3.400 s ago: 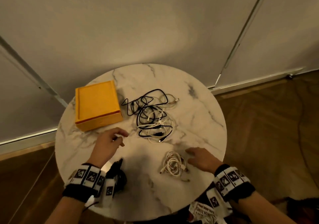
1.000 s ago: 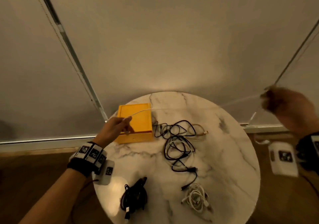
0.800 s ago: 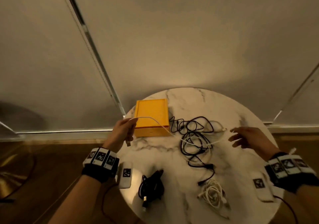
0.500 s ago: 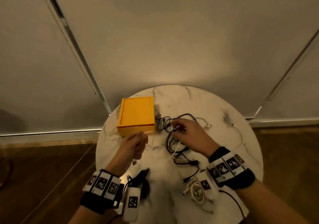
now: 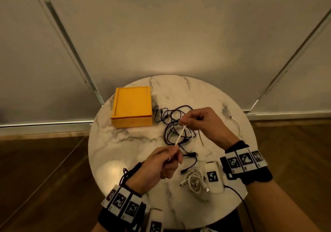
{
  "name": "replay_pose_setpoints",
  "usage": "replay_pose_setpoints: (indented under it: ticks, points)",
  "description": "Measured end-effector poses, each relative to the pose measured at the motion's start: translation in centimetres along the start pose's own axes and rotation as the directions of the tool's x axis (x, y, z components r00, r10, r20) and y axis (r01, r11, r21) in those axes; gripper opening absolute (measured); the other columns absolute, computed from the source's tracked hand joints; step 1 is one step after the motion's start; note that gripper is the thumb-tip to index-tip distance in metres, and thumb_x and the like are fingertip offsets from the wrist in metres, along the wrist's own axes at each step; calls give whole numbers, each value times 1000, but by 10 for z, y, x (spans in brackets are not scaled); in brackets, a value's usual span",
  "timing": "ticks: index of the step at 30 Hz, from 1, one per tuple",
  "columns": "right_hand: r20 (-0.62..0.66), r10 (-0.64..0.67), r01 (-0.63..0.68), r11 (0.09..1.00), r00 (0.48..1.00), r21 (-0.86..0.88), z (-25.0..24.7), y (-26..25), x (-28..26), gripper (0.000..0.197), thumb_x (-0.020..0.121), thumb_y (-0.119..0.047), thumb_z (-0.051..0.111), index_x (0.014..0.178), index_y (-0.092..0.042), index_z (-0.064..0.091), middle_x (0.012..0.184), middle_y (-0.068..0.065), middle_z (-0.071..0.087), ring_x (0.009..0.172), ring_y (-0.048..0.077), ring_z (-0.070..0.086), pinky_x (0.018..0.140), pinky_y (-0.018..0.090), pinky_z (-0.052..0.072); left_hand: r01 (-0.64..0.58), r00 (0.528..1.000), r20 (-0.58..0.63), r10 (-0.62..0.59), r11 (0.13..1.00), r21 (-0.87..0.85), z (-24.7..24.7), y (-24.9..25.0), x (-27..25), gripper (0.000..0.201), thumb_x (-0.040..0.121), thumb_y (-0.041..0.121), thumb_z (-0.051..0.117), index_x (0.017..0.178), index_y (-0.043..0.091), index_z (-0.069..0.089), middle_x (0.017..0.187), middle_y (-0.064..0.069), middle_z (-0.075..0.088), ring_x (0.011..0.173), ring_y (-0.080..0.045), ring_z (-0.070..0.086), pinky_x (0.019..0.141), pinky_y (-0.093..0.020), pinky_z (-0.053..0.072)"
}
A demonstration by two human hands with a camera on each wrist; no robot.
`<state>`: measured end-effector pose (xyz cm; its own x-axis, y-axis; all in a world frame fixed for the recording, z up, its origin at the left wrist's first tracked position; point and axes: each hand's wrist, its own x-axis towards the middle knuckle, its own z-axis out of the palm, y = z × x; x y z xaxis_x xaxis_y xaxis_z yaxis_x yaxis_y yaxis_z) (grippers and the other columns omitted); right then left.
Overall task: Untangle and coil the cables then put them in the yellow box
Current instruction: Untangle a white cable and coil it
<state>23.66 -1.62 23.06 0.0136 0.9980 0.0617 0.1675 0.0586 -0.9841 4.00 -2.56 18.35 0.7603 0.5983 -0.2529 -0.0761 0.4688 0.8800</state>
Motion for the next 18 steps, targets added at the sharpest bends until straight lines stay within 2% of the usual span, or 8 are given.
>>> replay_pose_setpoints:
  ticks: [2,3,6,8,11,14,16,18]
  points:
    - [-121,-1,0,1000,993,-2,14,15,0,22,92,-12,61,73,-2,69,54,-4,55,51,8,41,53,18,32,-37,998,-51,29,983,-180,5,12,0,37,95,37,46,71,13,61,47,6,25,44,-10,13,44,-24,14]
    - [-160,-14,5,999,987,-52,23,24,-2,31,96,-20,58,69,-5,66,52,-7,50,49,7,39,52,21,31,-66,996,-76,45,949,-309,6,19,1,36,95,36,45,71,12,60,46,6,25,44,-10,12,44,-24,14]
    - [-59,4,-13,988,998,-157,63,47,-25,51,98,-51,39,65,-18,60,53,-3,50,49,14,46,52,33,38,-208,976,-169,135,806,-554,4,39,7,38,96,30,37,75,9,61,48,6,31,40,-7,21,45,-21,18]
    - [14,39,-34,970,999,-240,85,54,-46,46,100,-48,37,70,-22,61,53,-7,49,50,6,45,54,31,37,-318,943,-272,193,768,-556,-6,44,11,39,94,28,40,78,8,69,53,4,40,41,-6,35,46,-20,28]
    - [94,-9,46,913,996,-406,102,55,-69,33,102,-36,40,88,-18,64,61,-10,53,60,8,51,62,33,41,-402,901,-350,256,797,-451,-22,44,8,37,90,25,43,96,3,72,74,-4,66,60,-11,61,58,-21,51]
    - [149,-38,115,829,988,-548,101,52,-73,27,101,-39,41,91,-21,58,74,3,61,72,20,56,66,38,40,-393,889,-345,300,887,-242,-32,33,-2,34,95,20,39,111,0,61,96,-11,74,83,-20,71,75,-27,57]
    - [164,-22,128,731,986,-670,93,53,-74,28,100,-43,40,94,-23,58,79,7,64,78,25,57,66,38,39,-390,860,-339,382,920,48,-42,24,-7,30,100,16,39,111,0,61,100,-14,73,92,-26,71,81,-31,56]
    - [193,-28,159,688,981,-709,86,50,-77,28,98,-42,43,101,-23,63,82,6,67,81,24,59,67,37,39,-317,831,-305,465,847,427,-58,17,-14,24,99,19,46,107,8,65,101,-8,75,94,-25,71,82,-36,53]
